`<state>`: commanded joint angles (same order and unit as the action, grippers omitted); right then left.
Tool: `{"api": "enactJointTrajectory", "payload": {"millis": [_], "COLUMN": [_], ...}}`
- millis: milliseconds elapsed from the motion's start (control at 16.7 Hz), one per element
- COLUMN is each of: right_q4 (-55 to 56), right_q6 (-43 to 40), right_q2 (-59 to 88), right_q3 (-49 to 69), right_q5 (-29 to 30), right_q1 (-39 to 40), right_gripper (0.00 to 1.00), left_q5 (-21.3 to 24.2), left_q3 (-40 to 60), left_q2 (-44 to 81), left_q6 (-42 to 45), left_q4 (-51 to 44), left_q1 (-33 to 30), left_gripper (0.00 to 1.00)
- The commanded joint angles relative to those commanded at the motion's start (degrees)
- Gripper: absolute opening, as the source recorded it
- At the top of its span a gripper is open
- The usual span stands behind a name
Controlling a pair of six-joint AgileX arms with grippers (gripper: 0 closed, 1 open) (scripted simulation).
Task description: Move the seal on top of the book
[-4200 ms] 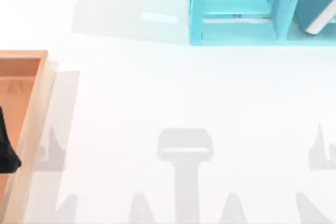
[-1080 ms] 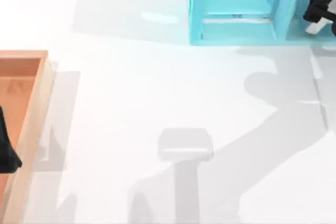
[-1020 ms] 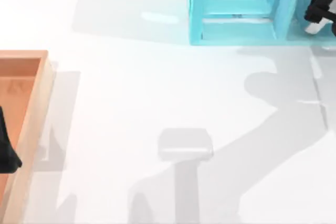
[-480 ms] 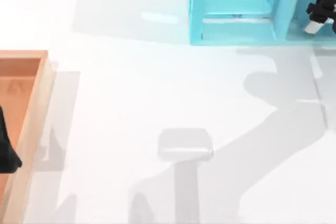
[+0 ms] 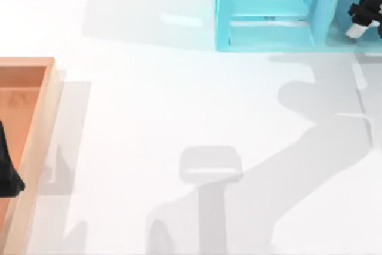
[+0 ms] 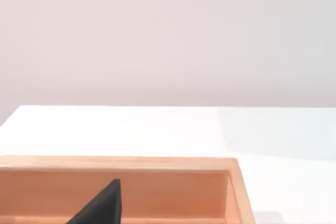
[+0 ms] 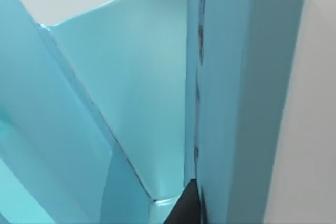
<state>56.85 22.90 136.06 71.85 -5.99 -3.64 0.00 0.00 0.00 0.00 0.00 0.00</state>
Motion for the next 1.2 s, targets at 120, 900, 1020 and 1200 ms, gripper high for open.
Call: {"api": "enactJointTrajectory", "payload": {"millis": [120,900,1020,1200], "right_q4": [-0.42,-27.83,-32.05,-36.22], "right_q6": [-0.03,-0.71,-0.5,-0.22], "right_q2": [-0.77,-51.79,-59.17,-65.77], "right_q3": [-0.33,-22.63,-26.0,-29.3], "right_q5": [0.0,-2.07,-2.38,-2.7], "right_q1": [-0.05,-1.17,-1.43,-1.71], "right_gripper": [0.0,0.0,0.0,0.0], "left_q5": [0.0,0.0,0.0,0.0], "left_q3": [0.0,0.0,0.0,0.0], "left_q2": [0.0,0.0,0.0,0.0], "left_q6": [0.0,0.0,0.0,0.0], "left_q4": [0.0,0.0,0.0,0.0], "left_q1": [0.0,0.0,0.0,0.0], "left_gripper": [1.0,1.0,1.0,1.0]}}
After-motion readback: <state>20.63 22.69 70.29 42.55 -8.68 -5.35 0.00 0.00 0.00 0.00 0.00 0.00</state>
